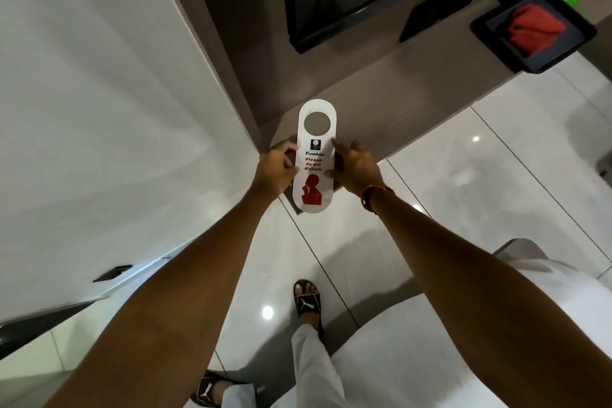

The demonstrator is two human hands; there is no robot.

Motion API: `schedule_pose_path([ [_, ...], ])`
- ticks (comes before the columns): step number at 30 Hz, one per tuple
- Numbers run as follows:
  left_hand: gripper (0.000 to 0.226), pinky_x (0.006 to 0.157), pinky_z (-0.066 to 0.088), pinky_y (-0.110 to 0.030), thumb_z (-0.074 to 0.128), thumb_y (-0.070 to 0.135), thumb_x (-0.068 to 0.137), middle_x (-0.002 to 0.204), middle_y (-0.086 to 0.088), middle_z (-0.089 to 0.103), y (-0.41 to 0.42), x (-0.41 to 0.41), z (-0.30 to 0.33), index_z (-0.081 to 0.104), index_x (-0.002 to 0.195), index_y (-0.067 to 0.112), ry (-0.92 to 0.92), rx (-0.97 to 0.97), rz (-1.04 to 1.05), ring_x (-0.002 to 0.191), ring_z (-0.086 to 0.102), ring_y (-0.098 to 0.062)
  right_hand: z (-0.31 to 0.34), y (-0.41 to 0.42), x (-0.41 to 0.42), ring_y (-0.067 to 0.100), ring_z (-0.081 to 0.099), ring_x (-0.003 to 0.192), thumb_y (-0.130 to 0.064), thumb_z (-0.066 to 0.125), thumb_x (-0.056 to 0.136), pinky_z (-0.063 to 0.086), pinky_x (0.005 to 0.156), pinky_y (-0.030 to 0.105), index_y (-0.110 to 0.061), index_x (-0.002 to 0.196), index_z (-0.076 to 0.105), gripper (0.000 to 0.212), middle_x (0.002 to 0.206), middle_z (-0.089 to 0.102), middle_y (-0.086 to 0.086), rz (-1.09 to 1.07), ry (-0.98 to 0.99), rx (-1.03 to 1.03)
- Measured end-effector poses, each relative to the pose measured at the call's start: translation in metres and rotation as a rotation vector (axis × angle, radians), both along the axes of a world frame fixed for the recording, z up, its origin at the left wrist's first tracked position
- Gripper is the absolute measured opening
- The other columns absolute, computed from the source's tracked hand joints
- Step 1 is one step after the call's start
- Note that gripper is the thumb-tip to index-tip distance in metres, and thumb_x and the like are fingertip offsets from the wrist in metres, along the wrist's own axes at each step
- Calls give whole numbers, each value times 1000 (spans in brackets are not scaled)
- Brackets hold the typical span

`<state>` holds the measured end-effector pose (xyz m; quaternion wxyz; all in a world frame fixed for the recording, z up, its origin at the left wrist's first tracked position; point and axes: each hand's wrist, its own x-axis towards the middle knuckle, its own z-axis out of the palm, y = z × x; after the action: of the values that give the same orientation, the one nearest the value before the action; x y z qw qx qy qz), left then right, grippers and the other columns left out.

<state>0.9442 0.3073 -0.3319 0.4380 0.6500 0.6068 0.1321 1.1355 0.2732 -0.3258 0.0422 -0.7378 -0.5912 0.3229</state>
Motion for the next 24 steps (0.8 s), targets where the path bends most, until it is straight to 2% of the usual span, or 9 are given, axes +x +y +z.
schedule_pose_path([
  [3, 43, 97, 53, -57, 68, 14, 93, 129, -13, 64, 2, 1, -1, 57, 134, 10, 52, -11, -87, 111, 67, -38, -1, -2, 5, 42, 41, 138, -50, 77, 88, 43, 114, 56, -30, 161, 38, 86, 148, 43, 18, 100, -198, 40],
  [7, 43, 96, 52, -58, 70, 16, 92, 132, -12, 63, 6, 0, -3, 57, 133, 13, 97, -6, -138, 113, 66, -40, -2, -2, 10, 41, 37, 140, -59, 76, 85, 38, 116, 57, -31, 161, 36, 90, 151, 39, 17, 153, -273, 57],
  [9, 40, 94, 55, -53, 70, 18, 92, 120, -10, 68, 8, -1, -2, 59, 130, 14, 97, 10, -130, 102, 70, -35, 2, -2, 7, 41, 38, 139, -58, 75, 86, 38, 116, 57, -31, 162, 33, 90, 151, 40, 17, 159, -264, 56],
  [11, 39, 89, 57, -44, 70, 26, 92, 93, -2, 70, 8, -4, -1, 61, 128, 16, 106, 69, -57, 78, 71, -24, 9, -1, 2, 41, 41, 138, -58, 73, 88, 39, 114, 58, -30, 163, 31, 91, 150, 42, 17, 195, -277, 75],
  [13, 42, 87, 57, -39, 70, 33, 91, 83, 3, 66, 6, -9, 2, 61, 128, 17, 113, 116, 8, 72, 66, -19, 21, 2, -5, 40, 43, 138, -61, 68, 90, 41, 113, 56, -25, 163, 30, 90, 151, 43, 18, 221, -312, 99],
  [17, 32, 84, 59, -37, 70, 38, 90, 101, -3, 74, -12, -39, 20, 65, 115, 18, 119, 167, -33, 82, 67, -20, 55, 3, -41, 43, 33, 151, -60, 56, 99, 37, 120, 57, -18, 163, 31, 80, 166, 31, 17, 327, -328, 99],
  [20, 36, 77, 57, -31, 74, 37, 87, 102, -4, 75, -30, -81, 44, 64, 118, 21, 147, 232, 12, 86, 70, -22, 80, 1, -89, 42, 36, 150, -50, 58, 101, 39, 118, 56, -13, 159, 37, 72, 162, 37, 17, 471, -247, 116],
  [24, 46, 81, 60, -42, 76, 35, 84, 102, -3, 74, -70, -178, 85, 60, 125, 21, 214, 289, 160, 87, 70, -22, 121, -7, -189, 39, 38, 147, -50, 54, 103, 36, 119, 51, -13, 158, 36, 69, 159, 41, 15, 666, -202, 179],
])
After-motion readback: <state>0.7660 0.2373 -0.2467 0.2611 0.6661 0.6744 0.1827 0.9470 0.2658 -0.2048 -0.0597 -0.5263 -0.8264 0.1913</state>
